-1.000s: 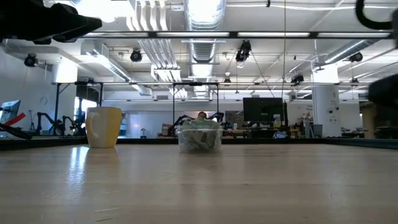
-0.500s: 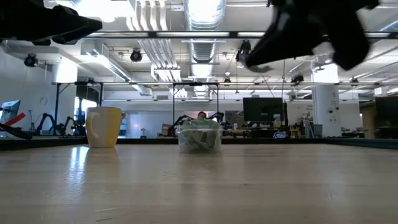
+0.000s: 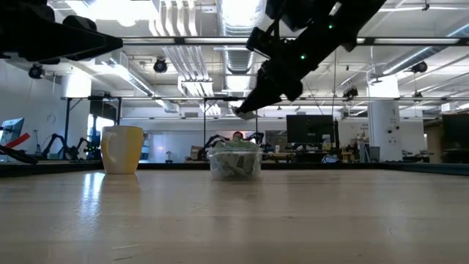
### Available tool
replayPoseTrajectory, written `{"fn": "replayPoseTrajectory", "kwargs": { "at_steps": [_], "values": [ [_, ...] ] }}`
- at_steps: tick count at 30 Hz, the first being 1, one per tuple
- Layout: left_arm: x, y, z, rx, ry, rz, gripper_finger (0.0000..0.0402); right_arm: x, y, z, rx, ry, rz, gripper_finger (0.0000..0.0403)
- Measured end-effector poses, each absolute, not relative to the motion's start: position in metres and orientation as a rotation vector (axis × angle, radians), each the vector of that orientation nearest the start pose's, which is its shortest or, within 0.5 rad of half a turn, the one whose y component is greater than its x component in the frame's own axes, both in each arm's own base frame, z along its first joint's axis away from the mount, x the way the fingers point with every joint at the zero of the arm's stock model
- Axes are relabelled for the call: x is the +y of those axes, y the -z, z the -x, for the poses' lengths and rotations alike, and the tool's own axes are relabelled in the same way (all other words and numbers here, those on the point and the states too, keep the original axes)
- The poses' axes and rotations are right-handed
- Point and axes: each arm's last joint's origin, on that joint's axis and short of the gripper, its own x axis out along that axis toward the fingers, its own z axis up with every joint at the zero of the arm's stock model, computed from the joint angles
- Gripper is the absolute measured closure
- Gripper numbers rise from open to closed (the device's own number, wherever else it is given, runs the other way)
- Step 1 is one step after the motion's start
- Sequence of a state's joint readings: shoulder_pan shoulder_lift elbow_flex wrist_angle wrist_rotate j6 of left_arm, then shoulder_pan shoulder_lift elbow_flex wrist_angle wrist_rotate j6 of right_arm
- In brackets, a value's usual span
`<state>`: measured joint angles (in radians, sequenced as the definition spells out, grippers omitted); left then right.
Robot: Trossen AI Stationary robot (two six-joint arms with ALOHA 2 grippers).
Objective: Pick and place Stevia / Truvia into bins
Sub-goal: Put the stevia packet into the bin, then adjust the stevia packets in the bin
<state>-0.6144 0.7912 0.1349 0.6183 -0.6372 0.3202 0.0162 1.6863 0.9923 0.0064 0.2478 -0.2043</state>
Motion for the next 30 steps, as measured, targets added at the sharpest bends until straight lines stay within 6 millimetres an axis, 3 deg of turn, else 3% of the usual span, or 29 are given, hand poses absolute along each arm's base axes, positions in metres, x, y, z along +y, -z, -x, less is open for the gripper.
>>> {"fn": "replayPoseTrajectory", "kwargs": {
  "at_steps": [4,8,16,21,25,30],
  "values": [
    [-0.077,-0.184,-0.138,0.044,-0.017,-0.350,0.0207,-0.032,-0.191,-0.356,0.659,0.065,0.173,0.0390],
    [-0.077,-0.183,-0.139,0.047,-0.021,-0.352,0.0207,-0.045,-0.180,-0.359,0.666,0.056,0.139,0.0379],
    [-0.076,-0.182,-0.138,0.057,-0.042,-0.357,0.0207,-0.049,-0.167,-0.362,0.704,0.060,0.140,0.0281],
    [-0.075,-0.180,-0.138,0.061,-0.047,-0.360,0.0207,-0.050,-0.186,-0.362,0.653,0.104,0.143,0.0232],
    [-0.075,-0.180,-0.138,0.062,-0.047,-0.360,0.0207,-0.051,-0.197,-0.363,0.623,0.128,0.148,0.0225],
    [-0.075,-0.180,-0.138,0.062,-0.048,-0.360,0.0207,-0.051,-0.182,-0.364,0.672,0.120,0.148,0.0249]
  ]
}}
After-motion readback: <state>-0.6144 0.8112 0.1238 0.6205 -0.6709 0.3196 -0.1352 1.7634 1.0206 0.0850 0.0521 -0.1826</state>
